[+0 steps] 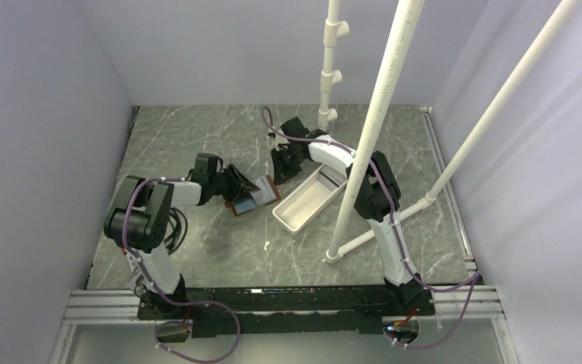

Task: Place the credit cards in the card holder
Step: Insert the credit card into the card holder.

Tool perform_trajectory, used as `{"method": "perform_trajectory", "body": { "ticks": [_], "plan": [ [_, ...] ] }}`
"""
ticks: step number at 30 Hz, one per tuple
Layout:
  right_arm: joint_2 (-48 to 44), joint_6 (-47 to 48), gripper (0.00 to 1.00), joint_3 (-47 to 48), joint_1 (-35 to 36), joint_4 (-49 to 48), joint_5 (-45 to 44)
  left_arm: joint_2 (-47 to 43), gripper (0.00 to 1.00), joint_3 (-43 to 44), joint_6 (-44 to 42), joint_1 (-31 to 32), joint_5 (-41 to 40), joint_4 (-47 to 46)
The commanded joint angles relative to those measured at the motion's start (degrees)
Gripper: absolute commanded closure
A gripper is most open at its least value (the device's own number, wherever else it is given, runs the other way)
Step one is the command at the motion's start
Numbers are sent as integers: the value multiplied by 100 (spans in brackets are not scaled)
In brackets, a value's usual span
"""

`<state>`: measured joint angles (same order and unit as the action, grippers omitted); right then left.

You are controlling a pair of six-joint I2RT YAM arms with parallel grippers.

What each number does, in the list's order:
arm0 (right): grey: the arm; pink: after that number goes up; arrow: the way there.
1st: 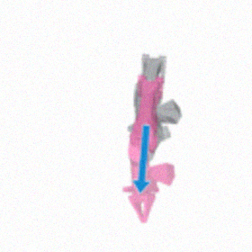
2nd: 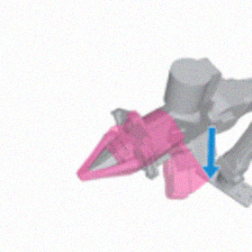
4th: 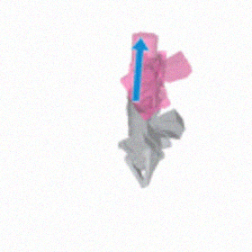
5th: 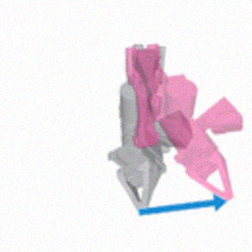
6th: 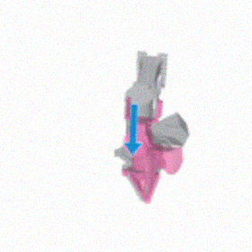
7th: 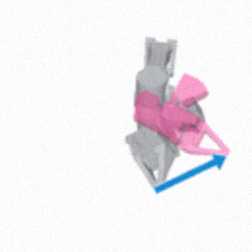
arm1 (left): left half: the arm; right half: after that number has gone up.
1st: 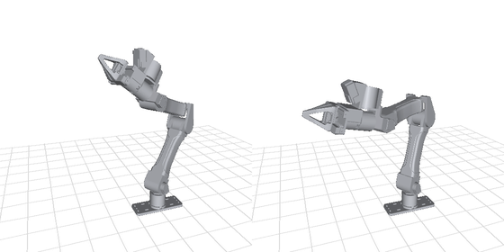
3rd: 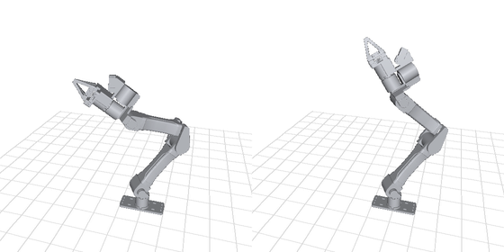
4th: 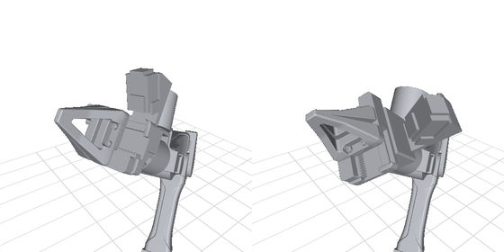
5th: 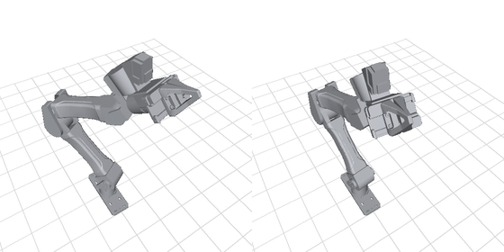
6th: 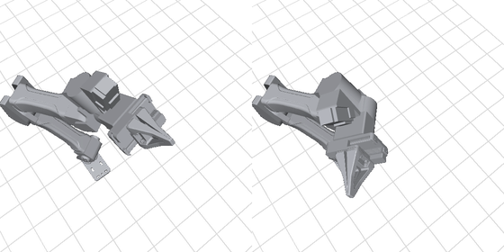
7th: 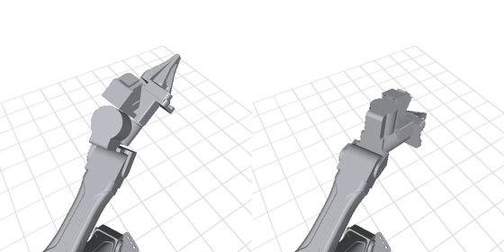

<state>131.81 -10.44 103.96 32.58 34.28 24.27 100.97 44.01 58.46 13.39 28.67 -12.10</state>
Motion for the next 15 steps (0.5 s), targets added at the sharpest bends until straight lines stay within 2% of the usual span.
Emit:
{"method": "perform_trajectory", "body": {
  "ticks": [1,5,8,13,15],
  "plan": [
    [193,69,83,393,29,14,-60,106,53,298,-361,-20,-54,121],
    [384,134,84,619,132,36,-8,190,52,463,-481,64,-95,27],
    [462,221,86,730,239,0,45,181,51,768,-847,370,-232,374],
    [349,280,88,531,263,-210,265,171,50,573,-939,432,474,-213],
    [267,237,88,410,205,-245,171,33,49,455,-942,318,494,-120]
  ]
}}
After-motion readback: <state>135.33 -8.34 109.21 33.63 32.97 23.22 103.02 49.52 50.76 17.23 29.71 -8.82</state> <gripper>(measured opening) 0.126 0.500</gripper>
